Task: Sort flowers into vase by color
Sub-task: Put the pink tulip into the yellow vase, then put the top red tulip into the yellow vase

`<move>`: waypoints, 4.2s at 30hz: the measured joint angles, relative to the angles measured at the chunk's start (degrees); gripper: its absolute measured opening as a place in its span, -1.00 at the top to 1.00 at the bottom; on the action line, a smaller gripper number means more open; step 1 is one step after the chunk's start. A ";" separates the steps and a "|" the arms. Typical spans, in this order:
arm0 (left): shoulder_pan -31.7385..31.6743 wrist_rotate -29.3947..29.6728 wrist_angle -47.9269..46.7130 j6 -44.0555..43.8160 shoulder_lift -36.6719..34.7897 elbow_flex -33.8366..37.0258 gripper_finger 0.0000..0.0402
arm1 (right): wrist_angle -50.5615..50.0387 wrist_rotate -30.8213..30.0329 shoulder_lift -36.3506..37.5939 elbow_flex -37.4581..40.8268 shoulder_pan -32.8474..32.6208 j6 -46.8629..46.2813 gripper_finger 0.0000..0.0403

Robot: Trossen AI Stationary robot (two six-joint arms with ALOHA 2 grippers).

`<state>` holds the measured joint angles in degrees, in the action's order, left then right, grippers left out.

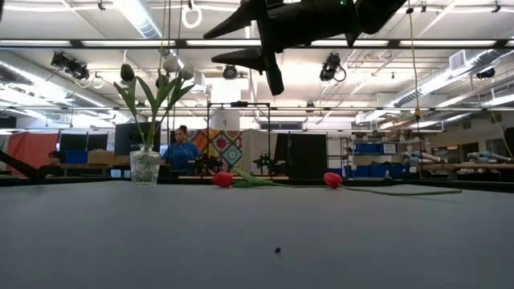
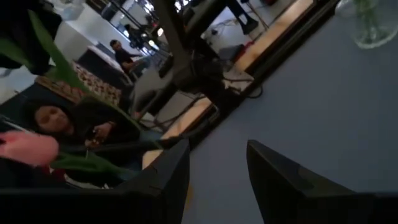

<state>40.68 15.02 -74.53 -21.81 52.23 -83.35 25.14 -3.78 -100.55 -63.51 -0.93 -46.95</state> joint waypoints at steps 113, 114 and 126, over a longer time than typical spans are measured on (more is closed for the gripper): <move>24.57 26.91 -15.25 -75.99 6.92 6.97 0.16 | -48.72 0.68 -0.68 -12.89 10.27 1.80 0.34; 24.51 29.90 -15.27 -77.04 7.07 6.97 0.18 | -49.25 0.90 -0.68 -13.43 12.02 4.44 0.34; 17.48 37.86 -15.45 -83.87 7.58 6.97 0.25 | -47.76 13.76 -4.86 -16.65 31.80 38.29 0.34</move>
<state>58.16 52.89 -89.98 -105.68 59.81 -76.38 -22.62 9.98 -105.42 -80.15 30.87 -8.66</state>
